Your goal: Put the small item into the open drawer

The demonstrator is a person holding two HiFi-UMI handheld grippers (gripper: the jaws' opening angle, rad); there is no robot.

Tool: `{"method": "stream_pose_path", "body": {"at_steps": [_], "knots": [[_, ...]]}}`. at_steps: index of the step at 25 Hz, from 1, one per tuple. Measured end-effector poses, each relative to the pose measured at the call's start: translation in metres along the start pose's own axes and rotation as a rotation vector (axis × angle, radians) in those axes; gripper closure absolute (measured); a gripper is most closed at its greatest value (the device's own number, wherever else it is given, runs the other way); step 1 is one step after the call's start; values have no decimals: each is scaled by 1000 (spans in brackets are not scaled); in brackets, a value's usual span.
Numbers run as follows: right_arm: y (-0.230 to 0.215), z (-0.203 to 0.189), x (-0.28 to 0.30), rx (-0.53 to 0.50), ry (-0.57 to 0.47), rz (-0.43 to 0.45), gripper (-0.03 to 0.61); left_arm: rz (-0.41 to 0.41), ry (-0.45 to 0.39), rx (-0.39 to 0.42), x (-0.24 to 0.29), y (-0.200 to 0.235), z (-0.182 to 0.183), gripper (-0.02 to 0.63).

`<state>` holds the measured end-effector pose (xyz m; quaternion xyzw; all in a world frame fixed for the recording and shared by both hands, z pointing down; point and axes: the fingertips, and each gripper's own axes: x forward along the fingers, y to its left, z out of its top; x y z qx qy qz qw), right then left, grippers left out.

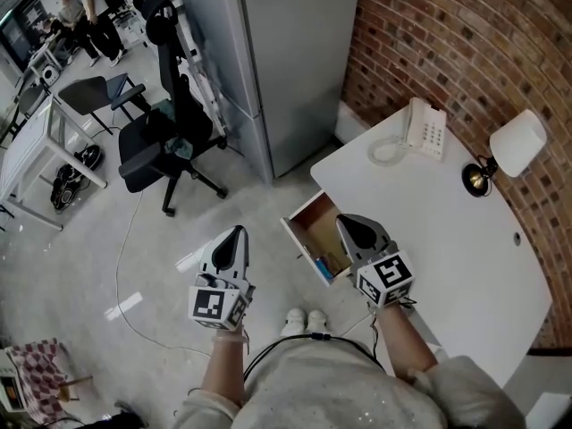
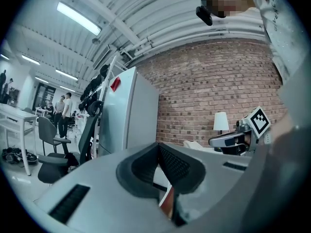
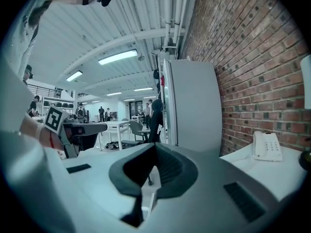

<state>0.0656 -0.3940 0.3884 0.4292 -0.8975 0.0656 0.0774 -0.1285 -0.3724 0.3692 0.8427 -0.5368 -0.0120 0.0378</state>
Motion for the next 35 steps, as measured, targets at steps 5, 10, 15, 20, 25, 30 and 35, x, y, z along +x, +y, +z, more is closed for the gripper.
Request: {"method": "stream_pose_path", "body": {"at_steps": [5, 10, 15, 20, 25, 30, 35], "knots": [[0, 15, -1, -7, -37, -5, 574, 8, -20, -2, -1, 3, 11, 609], [0, 26, -1, -16, -70, -16, 574, 11, -41, 10, -4, 8, 19, 609], [1, 31, 1, -22, -83, -17, 574, 29, -48, -1, -6, 16, 21, 609], [2, 32, 4, -12, -80, -19, 574, 35, -50, -6, -7, 22, 21, 609], [5, 31, 7, 8, -83, -20, 574, 40, -43, -18, -11, 28, 17, 609], [5, 29, 7, 13, -76, -16, 574, 41, -35, -20, -10, 32, 15, 609], [3, 23, 7, 14, -73, -17, 574, 39, -32, -21, -9, 33, 9, 609]]}}
